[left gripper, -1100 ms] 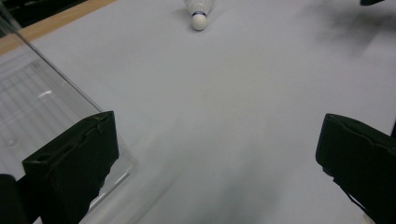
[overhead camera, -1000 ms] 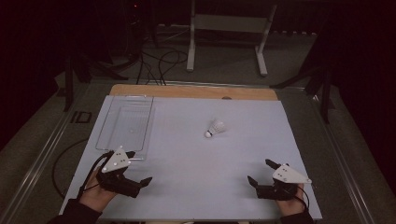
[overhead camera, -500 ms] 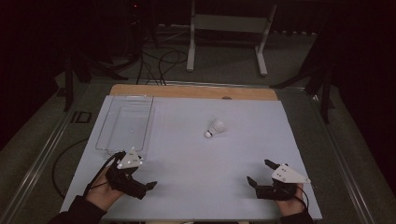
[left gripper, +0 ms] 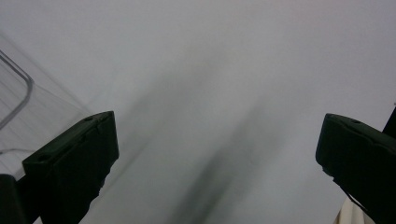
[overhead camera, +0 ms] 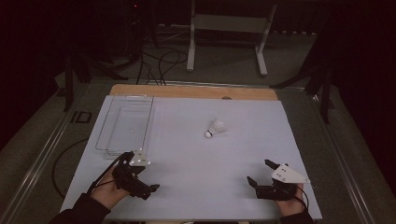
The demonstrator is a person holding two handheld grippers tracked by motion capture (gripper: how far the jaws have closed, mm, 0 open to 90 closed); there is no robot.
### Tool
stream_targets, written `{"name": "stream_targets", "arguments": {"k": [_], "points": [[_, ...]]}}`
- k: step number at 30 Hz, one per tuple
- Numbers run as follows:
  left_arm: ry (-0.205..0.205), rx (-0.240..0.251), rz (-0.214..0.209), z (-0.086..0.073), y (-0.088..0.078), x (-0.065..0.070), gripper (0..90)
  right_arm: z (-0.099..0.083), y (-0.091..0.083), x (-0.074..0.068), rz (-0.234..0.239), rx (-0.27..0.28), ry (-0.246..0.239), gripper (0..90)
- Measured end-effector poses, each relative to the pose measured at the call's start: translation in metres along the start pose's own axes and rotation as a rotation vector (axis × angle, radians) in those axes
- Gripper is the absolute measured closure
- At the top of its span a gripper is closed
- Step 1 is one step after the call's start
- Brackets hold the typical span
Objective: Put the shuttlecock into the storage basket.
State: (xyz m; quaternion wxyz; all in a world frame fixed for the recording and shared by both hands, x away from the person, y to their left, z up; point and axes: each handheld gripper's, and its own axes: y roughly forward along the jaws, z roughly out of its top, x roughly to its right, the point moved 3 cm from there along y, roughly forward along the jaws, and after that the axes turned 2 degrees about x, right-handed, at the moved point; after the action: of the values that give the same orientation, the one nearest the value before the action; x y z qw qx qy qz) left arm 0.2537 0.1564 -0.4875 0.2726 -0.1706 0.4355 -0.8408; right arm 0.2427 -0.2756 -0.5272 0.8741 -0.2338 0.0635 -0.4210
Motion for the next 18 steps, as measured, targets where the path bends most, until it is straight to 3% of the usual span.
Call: {"name": "stream_targets", "arguments": {"k": [6, 18], "points": [[0.004, -0.051, 0.02, 0.0, 0.005, 0.0, 0.0, -0.001, 0.001, -0.001, 0.011, -0.01, -0.003, 9.5], [-0.019, -0.137, -0.033, 0.008, 0.011, 0.005, 0.0, -0.001, 0.002, -0.002, 0.022, -0.014, 0.001, 9.5]]}}
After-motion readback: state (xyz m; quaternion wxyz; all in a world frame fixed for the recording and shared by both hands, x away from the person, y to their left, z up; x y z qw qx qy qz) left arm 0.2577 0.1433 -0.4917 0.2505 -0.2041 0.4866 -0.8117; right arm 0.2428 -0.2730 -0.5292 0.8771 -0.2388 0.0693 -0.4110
